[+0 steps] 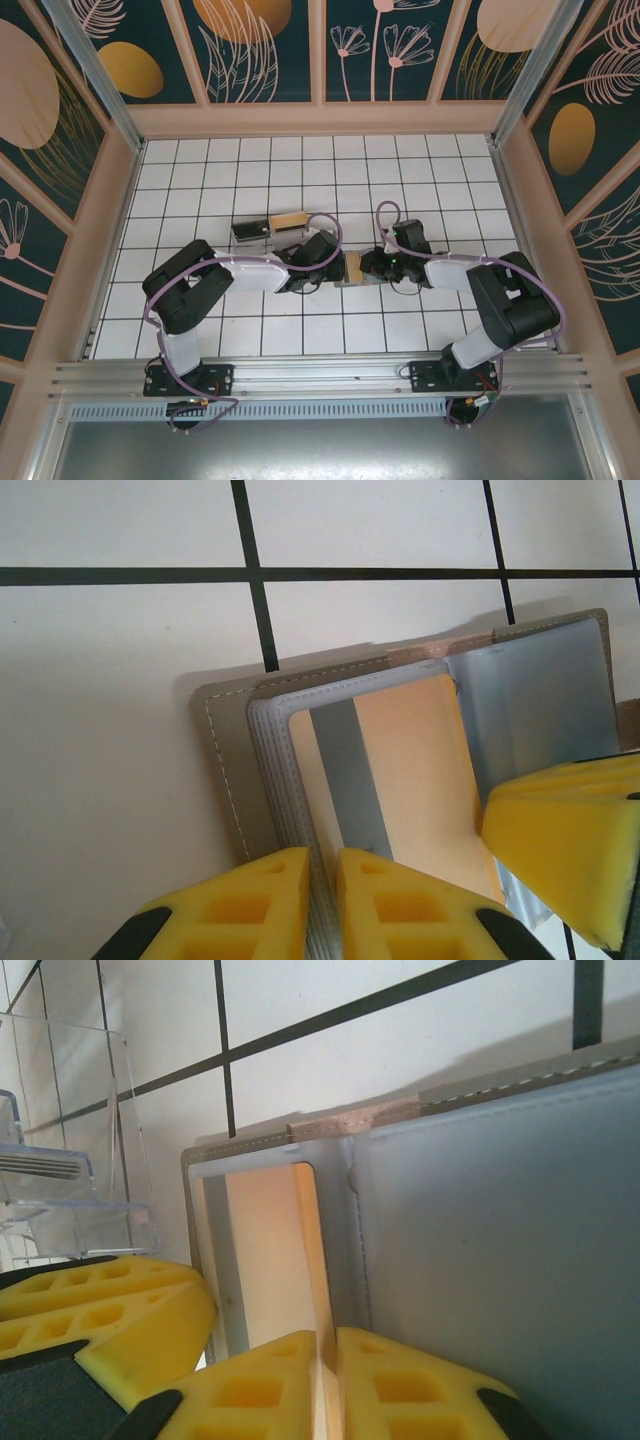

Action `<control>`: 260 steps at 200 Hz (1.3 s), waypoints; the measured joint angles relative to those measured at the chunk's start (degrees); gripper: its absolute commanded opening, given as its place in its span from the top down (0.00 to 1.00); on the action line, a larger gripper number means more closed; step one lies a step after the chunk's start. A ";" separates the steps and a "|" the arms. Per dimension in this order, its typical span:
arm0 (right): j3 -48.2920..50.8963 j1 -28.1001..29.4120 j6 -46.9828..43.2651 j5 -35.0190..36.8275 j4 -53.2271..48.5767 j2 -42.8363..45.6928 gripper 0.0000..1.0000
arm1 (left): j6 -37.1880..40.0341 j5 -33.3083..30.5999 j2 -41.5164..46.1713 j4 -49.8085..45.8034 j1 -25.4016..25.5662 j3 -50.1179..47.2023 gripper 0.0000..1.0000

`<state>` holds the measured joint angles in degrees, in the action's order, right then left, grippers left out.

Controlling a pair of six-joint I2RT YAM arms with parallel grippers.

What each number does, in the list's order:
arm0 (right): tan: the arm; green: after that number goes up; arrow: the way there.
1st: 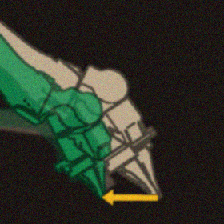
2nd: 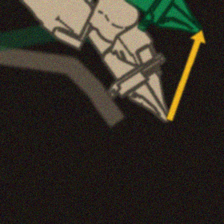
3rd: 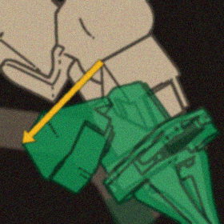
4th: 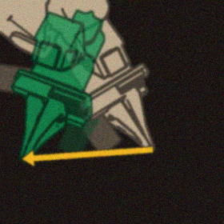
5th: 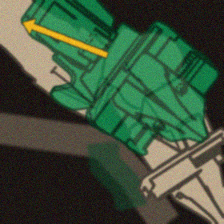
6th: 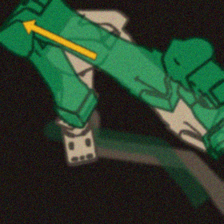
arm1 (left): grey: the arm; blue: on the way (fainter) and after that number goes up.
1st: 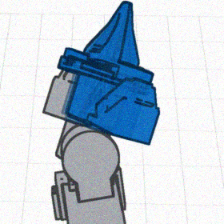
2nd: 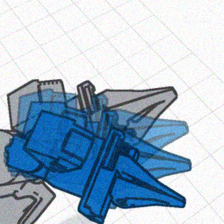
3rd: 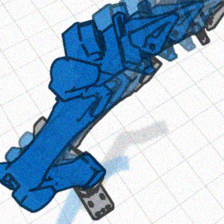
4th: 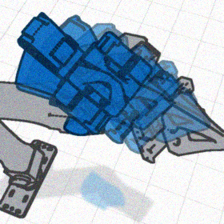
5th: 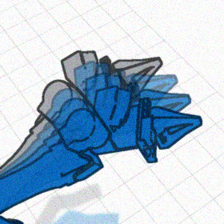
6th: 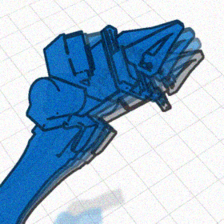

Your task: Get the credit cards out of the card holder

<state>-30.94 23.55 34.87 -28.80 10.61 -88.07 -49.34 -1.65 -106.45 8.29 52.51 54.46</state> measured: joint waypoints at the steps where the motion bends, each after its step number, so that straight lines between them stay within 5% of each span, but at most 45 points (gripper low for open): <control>1: 0.00 0.00 -0.02 0.00 0.02 0.00 0.80 | 0.00 0.00 0.00 0.00 0.00 0.00 0.82; 50: 0.00 0.00 0.00 -0.04 0.26 -0.24 0.80 | 0.00 0.04 -0.11 -0.02 0.00 0.09 0.81; 129: 0.92 -1.07 0.20 -0.87 1.27 -0.22 1.00 | 0.02 -0.22 -0.26 -0.09 0.00 0.31 0.82; 233: 4.02 -4.24 0.70 -0.68 1.84 2.84 1.00 | 0.02 -1.49 -0.50 -0.85 0.42 0.74 0.83; 260: 4.46 -4.59 0.70 -0.92 1.88 3.41 0.78 | 0.04 -1.49 -0.55 -1.20 0.42 1.03 0.82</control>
<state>-26.48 18.96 35.57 -29.71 12.49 -84.66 -49.30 -3.14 -107.00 7.09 52.93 55.48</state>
